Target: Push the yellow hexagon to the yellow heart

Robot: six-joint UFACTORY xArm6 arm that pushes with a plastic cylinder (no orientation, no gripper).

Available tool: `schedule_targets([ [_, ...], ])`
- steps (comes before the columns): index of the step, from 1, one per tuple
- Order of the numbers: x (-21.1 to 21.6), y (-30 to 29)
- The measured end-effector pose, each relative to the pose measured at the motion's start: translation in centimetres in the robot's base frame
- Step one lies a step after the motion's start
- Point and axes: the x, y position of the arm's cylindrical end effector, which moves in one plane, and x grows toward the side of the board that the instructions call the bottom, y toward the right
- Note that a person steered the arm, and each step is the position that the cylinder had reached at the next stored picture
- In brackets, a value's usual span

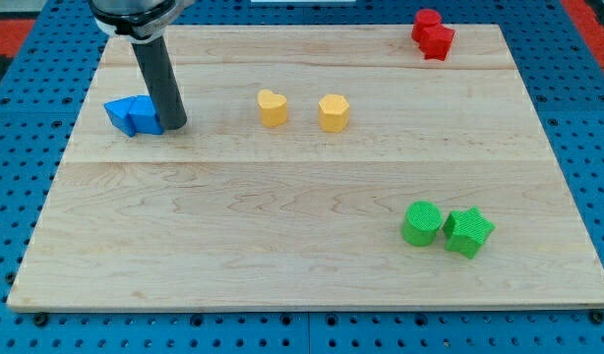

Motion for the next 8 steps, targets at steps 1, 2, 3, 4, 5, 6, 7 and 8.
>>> schedule_targets([
  [1,0.9,0.9],
  [2,0.9,0.9],
  [3,1.8,2.5],
  [4,1.8,11.4],
  [5,-0.6,15.4],
  [6,-3.3,10.5],
  [7,-3.8,6.7],
  [8,-6.1,3.6],
])
